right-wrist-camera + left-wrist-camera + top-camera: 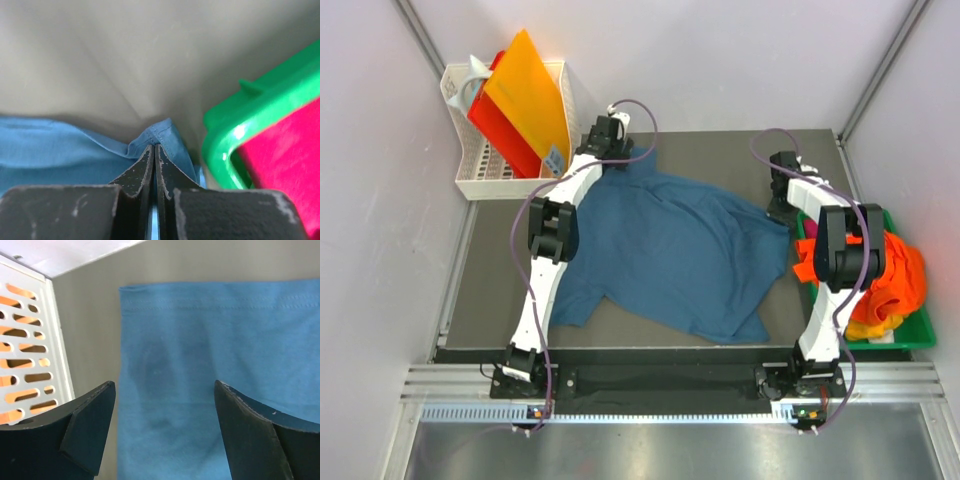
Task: Fold and stack the t-shirts
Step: Flatten out the tshirt
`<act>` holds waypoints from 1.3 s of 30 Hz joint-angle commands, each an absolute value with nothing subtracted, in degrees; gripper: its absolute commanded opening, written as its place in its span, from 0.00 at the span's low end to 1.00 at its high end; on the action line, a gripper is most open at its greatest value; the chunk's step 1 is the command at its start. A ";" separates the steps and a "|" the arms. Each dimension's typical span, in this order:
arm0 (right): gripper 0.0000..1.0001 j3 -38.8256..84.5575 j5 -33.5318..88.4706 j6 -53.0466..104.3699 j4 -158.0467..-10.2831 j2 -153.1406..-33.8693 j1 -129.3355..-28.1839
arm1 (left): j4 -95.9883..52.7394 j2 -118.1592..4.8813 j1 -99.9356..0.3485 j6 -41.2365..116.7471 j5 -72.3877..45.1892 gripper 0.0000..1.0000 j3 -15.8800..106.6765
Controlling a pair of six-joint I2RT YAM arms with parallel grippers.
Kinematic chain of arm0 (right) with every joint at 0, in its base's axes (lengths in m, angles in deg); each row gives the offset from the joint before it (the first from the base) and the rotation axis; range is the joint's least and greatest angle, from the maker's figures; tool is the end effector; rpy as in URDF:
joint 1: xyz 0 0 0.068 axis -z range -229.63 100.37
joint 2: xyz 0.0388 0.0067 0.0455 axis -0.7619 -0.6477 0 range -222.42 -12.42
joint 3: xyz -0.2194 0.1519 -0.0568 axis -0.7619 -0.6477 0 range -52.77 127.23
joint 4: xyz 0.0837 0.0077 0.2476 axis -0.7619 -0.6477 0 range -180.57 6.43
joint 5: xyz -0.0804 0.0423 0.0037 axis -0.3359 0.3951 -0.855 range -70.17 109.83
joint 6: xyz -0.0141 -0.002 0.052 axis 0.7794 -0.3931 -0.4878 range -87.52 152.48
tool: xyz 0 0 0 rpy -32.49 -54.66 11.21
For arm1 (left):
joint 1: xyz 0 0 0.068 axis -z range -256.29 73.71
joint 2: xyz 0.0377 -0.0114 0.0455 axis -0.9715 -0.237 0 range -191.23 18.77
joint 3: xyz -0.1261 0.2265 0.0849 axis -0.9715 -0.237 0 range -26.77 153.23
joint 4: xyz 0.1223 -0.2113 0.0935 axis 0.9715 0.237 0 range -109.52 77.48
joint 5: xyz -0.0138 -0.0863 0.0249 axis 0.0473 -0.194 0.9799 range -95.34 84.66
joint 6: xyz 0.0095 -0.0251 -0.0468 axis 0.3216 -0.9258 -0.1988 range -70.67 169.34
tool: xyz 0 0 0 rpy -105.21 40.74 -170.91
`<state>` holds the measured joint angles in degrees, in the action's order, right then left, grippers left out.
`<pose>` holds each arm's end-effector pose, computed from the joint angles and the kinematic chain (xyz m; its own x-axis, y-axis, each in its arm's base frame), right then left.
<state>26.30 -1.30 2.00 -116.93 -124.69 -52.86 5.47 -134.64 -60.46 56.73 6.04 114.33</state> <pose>0.4007 0.0098 0.1755 -0.7435 0.4319 -0.5105 0.5427 0.8358 -0.0832 0.5741 -0.1555 0.1720 -0.5632 0.2909 -0.7735 0.1906 0.9565 0.2209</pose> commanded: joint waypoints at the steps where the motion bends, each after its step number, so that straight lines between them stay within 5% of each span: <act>1: 0.00 24.41 -1.00 2.42 -116.88 -119.65 -54.29 | -1.41 -135.30 -61.00 56.28 7.67 0.84 115.43; 12: 0.00 22.47 -1.71 2.86 -116.53 -117.81 -54.64 | -7.22 -137.85 -61.53 54.26 5.21 0.86 116.67; 17: 0.00 21.59 -1.09 3.03 -116.53 -116.58 -54.73 | -4.93 -138.99 -61.26 54.08 3.98 0.79 116.49; 23: 0.12 22.90 0.23 2.68 -116.35 -116.84 -54.99 | -1.33 -138.74 -61.09 54.52 2.57 0.45 114.57; 24: 0.13 23.08 0.23 2.68 -116.35 -116.93 -55.17 | -1.24 -138.38 -61.09 54.52 2.75 0.22 114.04; 27: 0.14 23.96 0.32 2.33 -116.00 -116.93 -55.69 | -1.06 -135.67 -61.09 53.82 3.54 0.00 110.70; 39: 0.14 28.00 1.63 0.92 -115.83 -118.51 -56.58 | 4.90 -121.86 -61.09 52.94 1.35 0.00 93.46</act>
<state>25.05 0.89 1.84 -116.89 -119.36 -55.85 -2.72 -126.00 -60.83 53.70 2.96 95.57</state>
